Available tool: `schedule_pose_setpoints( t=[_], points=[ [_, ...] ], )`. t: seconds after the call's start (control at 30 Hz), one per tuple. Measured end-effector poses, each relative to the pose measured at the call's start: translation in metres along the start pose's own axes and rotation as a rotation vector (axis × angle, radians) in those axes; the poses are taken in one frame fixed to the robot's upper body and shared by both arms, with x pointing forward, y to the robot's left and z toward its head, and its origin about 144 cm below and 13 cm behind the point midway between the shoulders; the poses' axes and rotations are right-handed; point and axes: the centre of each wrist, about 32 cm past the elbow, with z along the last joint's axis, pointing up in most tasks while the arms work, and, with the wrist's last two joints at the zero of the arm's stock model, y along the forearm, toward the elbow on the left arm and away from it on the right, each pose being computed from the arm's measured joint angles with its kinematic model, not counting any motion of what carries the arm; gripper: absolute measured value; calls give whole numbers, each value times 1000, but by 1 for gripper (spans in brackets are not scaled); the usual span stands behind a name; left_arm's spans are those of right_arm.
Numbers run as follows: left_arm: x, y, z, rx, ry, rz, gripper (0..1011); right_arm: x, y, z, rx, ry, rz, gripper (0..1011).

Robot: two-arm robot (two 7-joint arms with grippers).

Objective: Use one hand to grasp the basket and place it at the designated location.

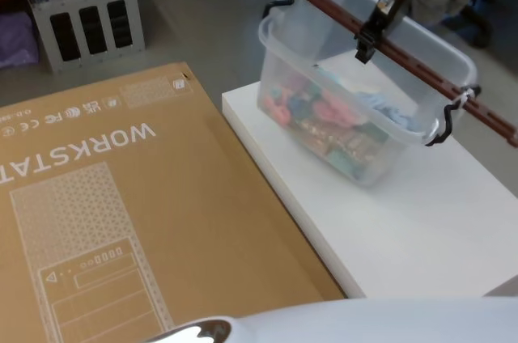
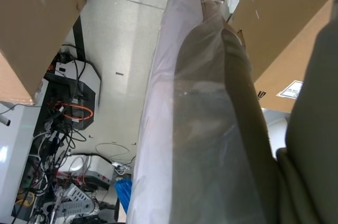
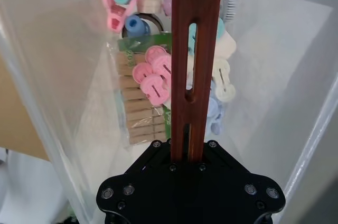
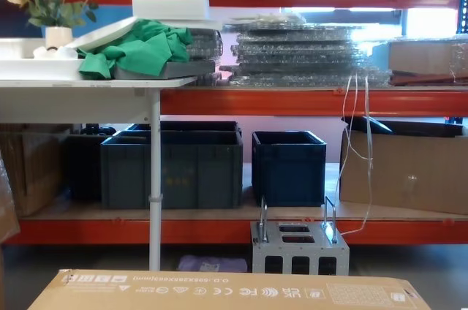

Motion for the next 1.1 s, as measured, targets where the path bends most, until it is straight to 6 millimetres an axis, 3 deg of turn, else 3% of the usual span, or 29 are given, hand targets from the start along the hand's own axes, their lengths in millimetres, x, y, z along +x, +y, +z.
schedule_pose_setpoints(
  t=[0.17, 0.8, 1.03, 1.1],
  points=[
    [0, 0, 0, 0, 0, 0, 0, 16, 2, 6, 2, -100, 21, 0],
    [0, 0, 0, 0, 0, 0, 0, 43, 2, 13, 31, -315, 39, 0],
    [0, 0, 0, 0, 0, 0, 0, 57, 3, 28, 40, -449, 46, 0],
    [0, 0, 1, -1, -1, 0, 0, 63, 5, 41, 46, -520, 43, 0]
  ],
)
